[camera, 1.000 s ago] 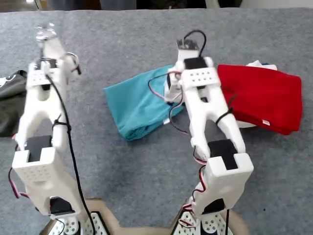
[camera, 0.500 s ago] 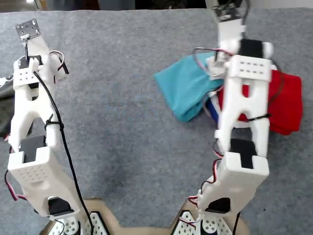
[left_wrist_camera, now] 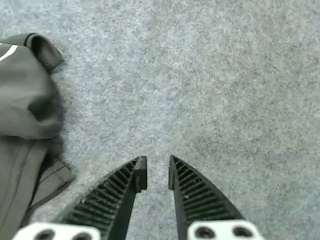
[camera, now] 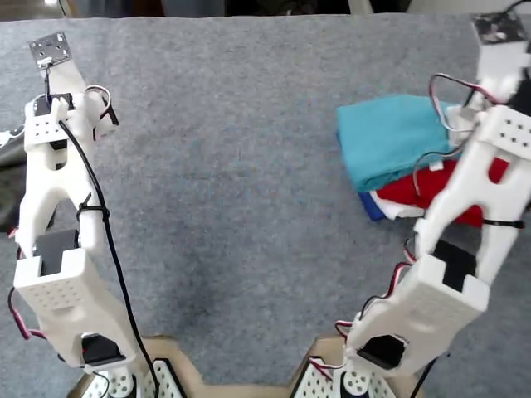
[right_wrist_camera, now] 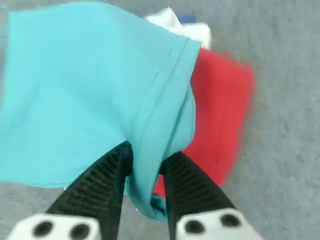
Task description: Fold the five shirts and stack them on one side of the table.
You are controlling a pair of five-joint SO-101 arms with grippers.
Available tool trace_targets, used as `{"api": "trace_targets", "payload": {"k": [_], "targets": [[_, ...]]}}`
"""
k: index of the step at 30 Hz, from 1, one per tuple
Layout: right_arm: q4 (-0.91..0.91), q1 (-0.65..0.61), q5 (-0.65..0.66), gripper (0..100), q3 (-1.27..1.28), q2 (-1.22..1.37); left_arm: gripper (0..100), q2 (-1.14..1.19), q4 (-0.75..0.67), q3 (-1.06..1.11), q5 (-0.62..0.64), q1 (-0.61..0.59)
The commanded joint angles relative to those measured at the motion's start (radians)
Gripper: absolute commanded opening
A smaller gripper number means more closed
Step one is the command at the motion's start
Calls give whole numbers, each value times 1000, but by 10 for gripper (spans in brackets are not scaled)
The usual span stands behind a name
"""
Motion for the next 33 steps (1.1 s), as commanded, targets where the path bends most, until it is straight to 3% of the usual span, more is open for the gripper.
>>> {"api": "trace_targets", "payload": {"k": [1,8,23,30,33], "targets": [[3,77,18,14,-47,10,102,-18,8,-31,-2,7],[-3,163,20,15,-47,16,102,-18,34,-41,-40,4],[34,201,20,26,-114,101,102,-20,37,-41,-40,-2],[157,206,86,309,-140,102,102,-118,66,-39,-75,-16],[161,209,95,361,-196,77,102,-149,69,-33,-110,-21]]}}
